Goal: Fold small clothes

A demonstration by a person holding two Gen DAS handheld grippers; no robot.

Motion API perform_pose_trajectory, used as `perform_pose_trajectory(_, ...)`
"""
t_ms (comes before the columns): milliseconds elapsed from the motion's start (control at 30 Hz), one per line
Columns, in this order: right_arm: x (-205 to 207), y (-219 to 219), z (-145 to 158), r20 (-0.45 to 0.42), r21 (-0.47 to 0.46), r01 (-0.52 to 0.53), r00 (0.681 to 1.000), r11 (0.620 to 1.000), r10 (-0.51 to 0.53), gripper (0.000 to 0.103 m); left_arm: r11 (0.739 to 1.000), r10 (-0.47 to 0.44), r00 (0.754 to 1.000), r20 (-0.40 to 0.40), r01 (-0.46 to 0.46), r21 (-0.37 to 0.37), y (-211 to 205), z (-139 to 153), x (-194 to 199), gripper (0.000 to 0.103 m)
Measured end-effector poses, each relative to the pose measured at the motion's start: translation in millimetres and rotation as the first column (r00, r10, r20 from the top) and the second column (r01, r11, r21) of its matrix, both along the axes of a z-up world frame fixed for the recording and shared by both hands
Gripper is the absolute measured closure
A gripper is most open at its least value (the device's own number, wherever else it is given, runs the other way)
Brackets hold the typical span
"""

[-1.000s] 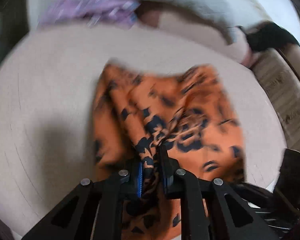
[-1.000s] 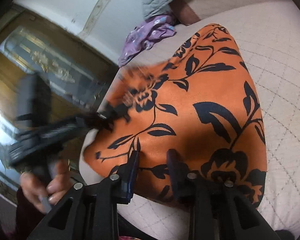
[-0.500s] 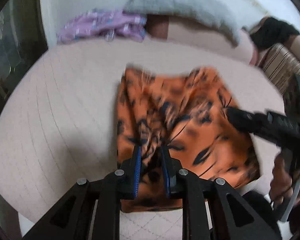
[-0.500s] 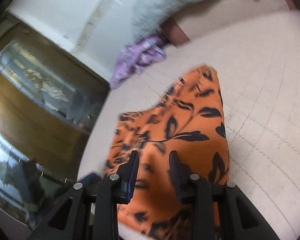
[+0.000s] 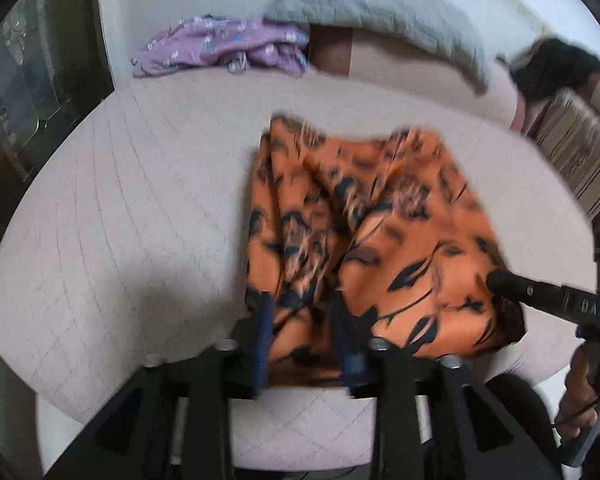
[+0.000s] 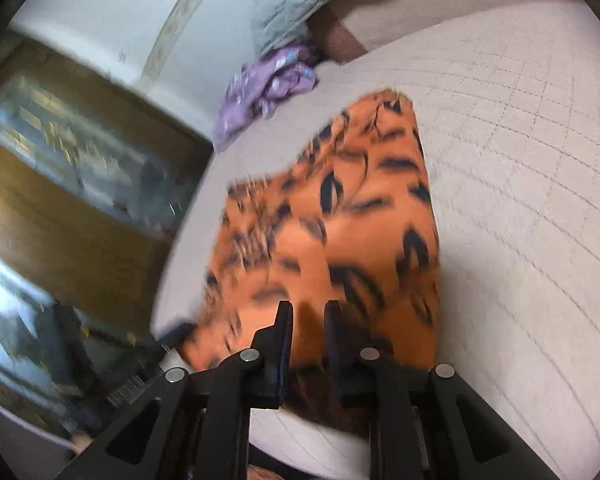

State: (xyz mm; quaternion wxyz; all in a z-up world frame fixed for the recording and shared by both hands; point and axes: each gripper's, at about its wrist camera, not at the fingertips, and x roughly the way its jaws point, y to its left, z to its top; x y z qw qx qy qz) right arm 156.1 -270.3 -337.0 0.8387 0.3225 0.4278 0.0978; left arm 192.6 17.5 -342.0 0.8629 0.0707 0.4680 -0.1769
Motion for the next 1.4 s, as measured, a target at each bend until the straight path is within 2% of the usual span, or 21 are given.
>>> perform_pose_trajectory(33, -4, 5, -12, -0.030, -0.007, -0.005, 1.000, 1.000, 0.004, 0.084, 0.999, -0.004, 1.000, -0.015, 0.005, 0.041, -4, -12, 1, 0.063)
perform_pose_trajectory(133, -12, 7, -20, 0.003, 0.003, 0.023, 1.000, 1.000, -0.023, 0.087, 0.995, -0.016, 1.000, 0.005, 0.015, 0.103, -12, -14, 0, 0.061)
perform_pose_trajectory(167, -10, 7, -17, -0.010, -0.007, 0.021, 1.000, 1.000, -0.021, 0.087, 0.994, -0.015, 1.000, -0.004, 0.016, 0.111, -13, -11, 2, 0.061)
perform_pose_trajectory(267, -8, 4, -6, -0.044, -0.004, 0.011, 0.999, 1.000, -0.011, 0.086, 0.998, 0.011, 1.000, -0.019, -0.010, 0.067, -7, 6, 0, 0.061)
perform_pose_trajectory(367, -16, -5, 3, -0.018, 0.061, 0.025, 1.000, 0.998, -0.024, 0.083, 0.998, 0.025, 0.999, 0.042, -0.028, 0.058, -4, 32, -14, 0.059)
perform_pose_trajectory(433, -32, -12, 8, -0.011, 0.077, 0.039, 0.999, 0.996, -0.038, 0.083, 0.996, 0.033, 0.995, 0.093, -0.040, 0.075, -5, 48, -23, 0.050)
perform_pose_trajectory(500, -39, -17, 16, -0.001, 0.062, 0.055, 0.998, 0.997, -0.055, 0.083, 0.995, 0.043, 0.988, 0.146, -0.055, 0.083, -5, 63, -30, 0.039)
perform_pose_trajectory(633, -50, -27, 36, 0.039, 0.027, 0.076, 0.996, 0.997, -0.077, 0.078, 0.992, 0.056, 0.968, 0.244, -0.081, 0.093, -8, 92, -43, 0.034)
perform_pose_trajectory(733, -54, -30, 47, 0.061, 0.003, 0.090, 0.994, 0.996, -0.090, 0.070, 0.991, 0.056, 0.956, 0.290, -0.088, 0.099, -12, 107, -47, 0.032)
perform_pose_trajectory(767, -56, -30, 50, 0.063, -0.006, 0.096, 0.993, 0.995, -0.095, 0.055, 0.991, 0.055, 0.952, 0.300, -0.088, 0.099, -13, 112, -50, 0.030)
perform_pose_trajectory(800, -56, -31, 51, 0.066, -0.006, 0.098, 0.993, 0.995, -0.098, 0.030, 0.991, 0.053, 0.948, 0.312, -0.088, 0.099, -14, 116, -53, 0.028)
perform_pose_trajectory(833, -58, -32, 54, 0.078, -0.003, 0.104, 0.992, 0.995, -0.104, 0.026, 0.991, 0.052, 0.944, 0.326, -0.088, 0.099, -15, 119, -55, 0.028)
perform_pose_trajectory(900, -62, -31, 58, 0.111, -0.007, 0.111, 0.988, 0.994, -0.109, 0.026, 0.990, 0.047, 0.936, 0.348, -0.088, 0.105, -17, 125, -59, 0.027)
perform_pose_trajectory(1133, -64, -29, 62, 0.130, -0.004, 0.106, 0.986, 0.994, -0.105, 0.026, 0.990, 0.044, 0.935, 0.352, -0.088, 0.110, -19, 127, -58, 0.026)
perform_pose_trajectory(1167, -65, -29, 63, 0.142, -0.009, 0.105, 0.985, 0.994, -0.102, 0.029, 0.990, 0.046, 0.936, 0.350, -0.090, 0.110, -19, 125, -58, 0.026)
perform_pose_trajectory(1233, -65, -26, 65, 0.163, -0.029, 0.089, 0.983, 0.996, -0.083, 0.053, 0.989, 0.048, 0.940, 0.337, -0.092, 0.116, -20, 120, -53, 0.026)
perform_pose_trajectory(1267, -64, -23, 66, 0.163, -0.061, 0.086, 0.984, 0.994, -0.075, 0.070, 0.989, 0.051, 0.942, 0.331, -0.094, 0.118, -20, 117, -52, 0.026)
perform_pose_trajectory(1300, -62, -22, 64, 0.152, -0.085, 0.088, 0.986, 0.992, -0.075, 0.070, 0.988, 0.054, 0.947, 0.318, -0.096, 0.119, -20, 112, -48, 0.026)
perform_pose_trajectory(1400, -57, -20, 55, 0.125, -0.076, 0.088, 0.989, 0.993, -0.078, 0.070, 0.987, 0.062, 0.956, 0.288, -0.102, 0.127, -21, 97, -40, 0.026)
